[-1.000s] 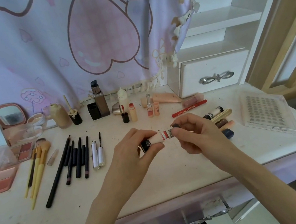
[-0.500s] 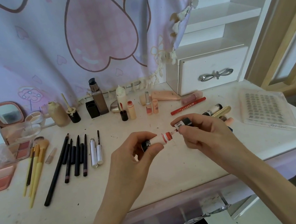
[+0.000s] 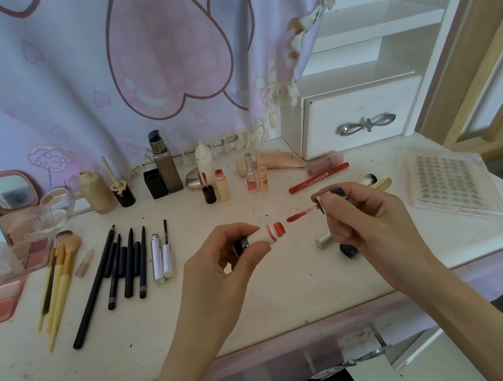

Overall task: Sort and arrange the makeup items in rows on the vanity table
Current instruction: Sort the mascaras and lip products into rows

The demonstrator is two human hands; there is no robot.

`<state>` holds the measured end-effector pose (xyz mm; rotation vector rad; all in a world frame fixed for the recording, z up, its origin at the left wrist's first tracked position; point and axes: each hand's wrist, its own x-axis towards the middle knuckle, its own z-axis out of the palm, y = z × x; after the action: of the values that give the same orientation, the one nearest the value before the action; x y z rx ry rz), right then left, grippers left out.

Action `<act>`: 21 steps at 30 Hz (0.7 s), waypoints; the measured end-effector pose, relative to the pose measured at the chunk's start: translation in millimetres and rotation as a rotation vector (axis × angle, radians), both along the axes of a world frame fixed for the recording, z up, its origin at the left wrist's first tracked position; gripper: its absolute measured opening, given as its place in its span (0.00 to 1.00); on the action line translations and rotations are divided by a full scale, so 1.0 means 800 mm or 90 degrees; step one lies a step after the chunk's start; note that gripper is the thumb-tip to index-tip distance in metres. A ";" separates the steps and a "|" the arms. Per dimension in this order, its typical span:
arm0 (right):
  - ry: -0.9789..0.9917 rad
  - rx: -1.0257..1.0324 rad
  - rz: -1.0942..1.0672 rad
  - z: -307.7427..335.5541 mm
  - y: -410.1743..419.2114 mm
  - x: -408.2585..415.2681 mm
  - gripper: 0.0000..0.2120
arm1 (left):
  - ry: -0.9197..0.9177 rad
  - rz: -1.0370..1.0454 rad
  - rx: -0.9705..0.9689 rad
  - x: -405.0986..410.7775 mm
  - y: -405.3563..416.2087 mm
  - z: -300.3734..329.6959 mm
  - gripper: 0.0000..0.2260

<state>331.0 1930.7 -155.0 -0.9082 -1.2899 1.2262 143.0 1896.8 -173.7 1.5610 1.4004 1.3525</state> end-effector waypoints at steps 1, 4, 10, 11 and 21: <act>0.000 0.002 -0.003 0.001 -0.001 0.000 0.12 | 0.004 0.002 0.001 0.000 0.001 0.000 0.11; -0.029 0.022 0.000 0.004 -0.002 -0.001 0.13 | 0.015 0.003 0.009 0.002 0.002 0.002 0.11; -0.144 0.101 -0.023 0.008 -0.009 -0.009 0.10 | 0.057 0.007 0.024 0.005 0.002 0.002 0.07; -0.164 0.113 -0.030 0.009 -0.011 -0.011 0.09 | 0.072 0.011 0.026 0.005 0.001 0.001 0.08; -0.124 0.105 -0.046 0.007 -0.010 -0.008 0.13 | 0.066 0.022 0.014 -0.001 0.000 -0.003 0.07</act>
<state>324.6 1922.5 -149.4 -0.9630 -1.4768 0.9772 142.2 1896.6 -176.2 1.6489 1.4860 1.3272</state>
